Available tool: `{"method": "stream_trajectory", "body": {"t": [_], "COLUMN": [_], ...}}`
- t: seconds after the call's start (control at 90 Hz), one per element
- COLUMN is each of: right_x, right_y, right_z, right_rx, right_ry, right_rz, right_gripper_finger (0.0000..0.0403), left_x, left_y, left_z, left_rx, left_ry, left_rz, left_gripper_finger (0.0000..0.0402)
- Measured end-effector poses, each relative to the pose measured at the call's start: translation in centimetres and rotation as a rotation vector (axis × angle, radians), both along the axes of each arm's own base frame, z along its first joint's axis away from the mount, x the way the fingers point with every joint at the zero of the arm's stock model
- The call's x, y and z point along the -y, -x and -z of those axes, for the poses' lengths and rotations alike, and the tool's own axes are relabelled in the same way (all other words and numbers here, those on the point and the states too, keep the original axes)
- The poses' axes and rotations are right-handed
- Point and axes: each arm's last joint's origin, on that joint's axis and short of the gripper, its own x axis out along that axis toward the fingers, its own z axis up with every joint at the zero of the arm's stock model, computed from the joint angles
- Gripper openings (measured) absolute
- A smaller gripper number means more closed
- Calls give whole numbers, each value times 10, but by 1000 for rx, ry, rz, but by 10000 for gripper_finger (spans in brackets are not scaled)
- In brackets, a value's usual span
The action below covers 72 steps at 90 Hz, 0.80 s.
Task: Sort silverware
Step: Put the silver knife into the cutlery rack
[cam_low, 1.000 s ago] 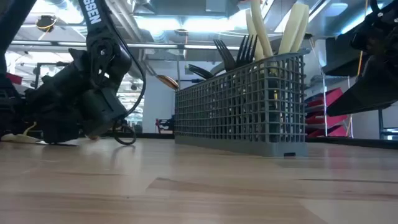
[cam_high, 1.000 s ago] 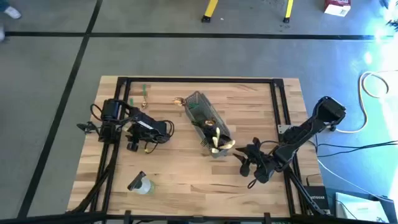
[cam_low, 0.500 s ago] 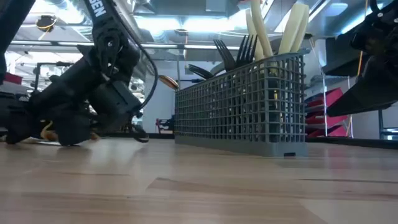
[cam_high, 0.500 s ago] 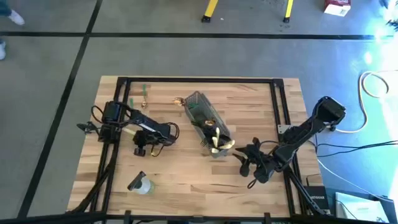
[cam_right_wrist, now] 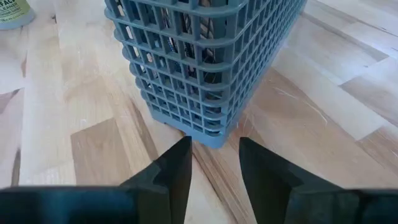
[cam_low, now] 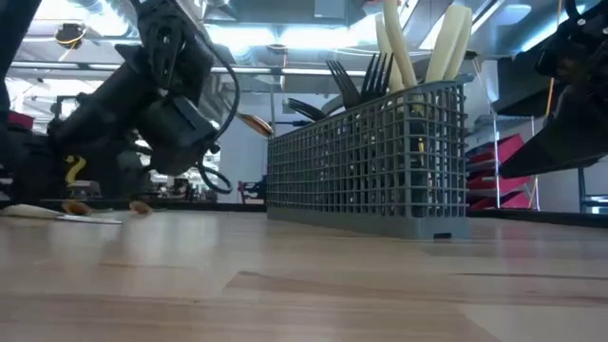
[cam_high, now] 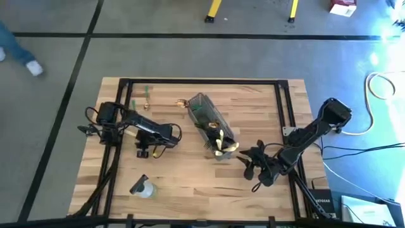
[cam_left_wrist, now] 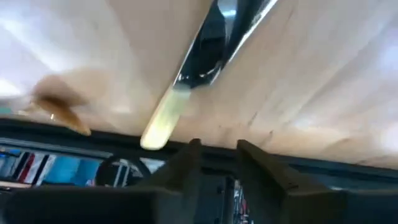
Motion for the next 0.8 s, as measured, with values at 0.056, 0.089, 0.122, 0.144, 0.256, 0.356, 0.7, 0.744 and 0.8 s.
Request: {"method": "stream_trajectory", "body": {"t": [0.056,0.089,0.122,0.144,0.256,0.356,0.7,0.744,0.8], "right_x": [0,0,0,0,0,0,0,0,0], "right_y": [0,0,0,0,0,0,0,0,0], "right_z": [0,0,0,0,0,0,0,0,0], "right_rx": [1,1,1,1,1,1,-3,-3,-3], "right_ry": [-1,-1,-1,-1,-1,-1,6,6,6], "right_rz": [0,0,0,0,0,0,-4,-4,-4], "right_gripper_finger": [117,117,117,117,117,117,117,117,117], "left_x": [1,2,2,3,2,-3,-13,-16,-19], "left_y": [0,0,0,0,0,-1,-2,-3,-4], "left_z": [0,0,0,0,1,0,1,2,4], "left_rx": [-4,-5,-7,-7,-4,-4,16,31,38], "left_ry": [14,23,37,44,75,51,9,6,-3], "left_rz": [21,32,48,57,93,106,89,84,76], "left_gripper_finger": [135,151,167,178,227,263,306,306,306]}}
